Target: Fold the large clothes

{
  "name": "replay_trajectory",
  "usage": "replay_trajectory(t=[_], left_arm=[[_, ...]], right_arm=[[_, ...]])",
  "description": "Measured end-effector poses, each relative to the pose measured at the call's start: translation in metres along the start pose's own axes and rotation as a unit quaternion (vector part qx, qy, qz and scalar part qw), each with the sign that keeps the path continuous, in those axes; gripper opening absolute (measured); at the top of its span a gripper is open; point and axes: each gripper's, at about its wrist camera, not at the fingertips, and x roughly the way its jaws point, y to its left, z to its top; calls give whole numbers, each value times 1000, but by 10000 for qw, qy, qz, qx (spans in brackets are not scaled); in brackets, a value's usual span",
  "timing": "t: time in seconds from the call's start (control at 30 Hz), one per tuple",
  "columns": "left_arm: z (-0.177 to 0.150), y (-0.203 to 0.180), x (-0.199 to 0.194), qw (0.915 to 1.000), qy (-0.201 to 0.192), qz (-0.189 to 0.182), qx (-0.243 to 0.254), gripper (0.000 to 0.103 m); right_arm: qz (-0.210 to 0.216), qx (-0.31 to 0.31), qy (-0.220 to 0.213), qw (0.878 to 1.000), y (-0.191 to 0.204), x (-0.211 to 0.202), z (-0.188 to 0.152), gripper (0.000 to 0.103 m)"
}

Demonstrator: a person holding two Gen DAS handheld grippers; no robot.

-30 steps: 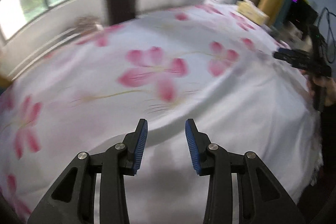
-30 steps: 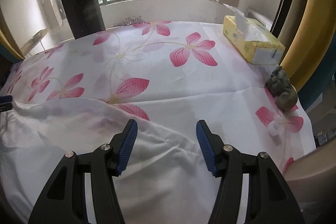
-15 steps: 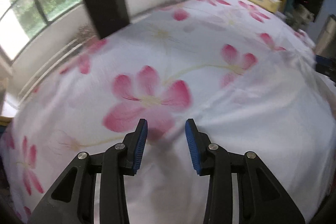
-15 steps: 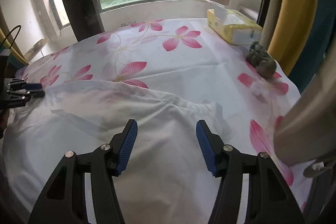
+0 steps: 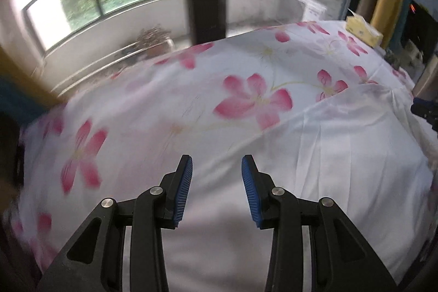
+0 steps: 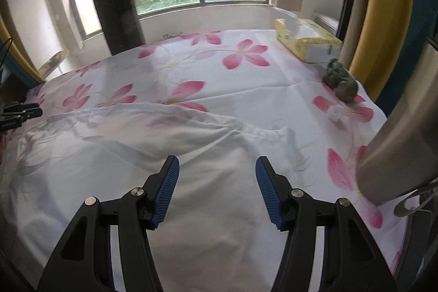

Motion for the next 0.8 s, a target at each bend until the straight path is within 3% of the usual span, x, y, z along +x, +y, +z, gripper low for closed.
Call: replay_trajectory(t=[0.2,0.37,0.5,0.6,0.8], left_arm=[[-61,37,-27,9952,103,105,-971,40],[-101,47,-35,9895,193,201,-1417,40],[-125,52,-45,9889,113,320,-1445,40],[-135,54,-52,9890,113,506,-1389,40],[-150,55,-65,9870,92,563,-1503,40]], right_arm=[[323,-253,-61,9991,37,-8,-5,58],[561,-714,69,9958,75,-11,-21,58],[483,-839,209,9951,83,-13,-36,59],[378,-762,228,9961,78,-18,-44,68],[208,-707,43,9973,75,-41,-50,69]])
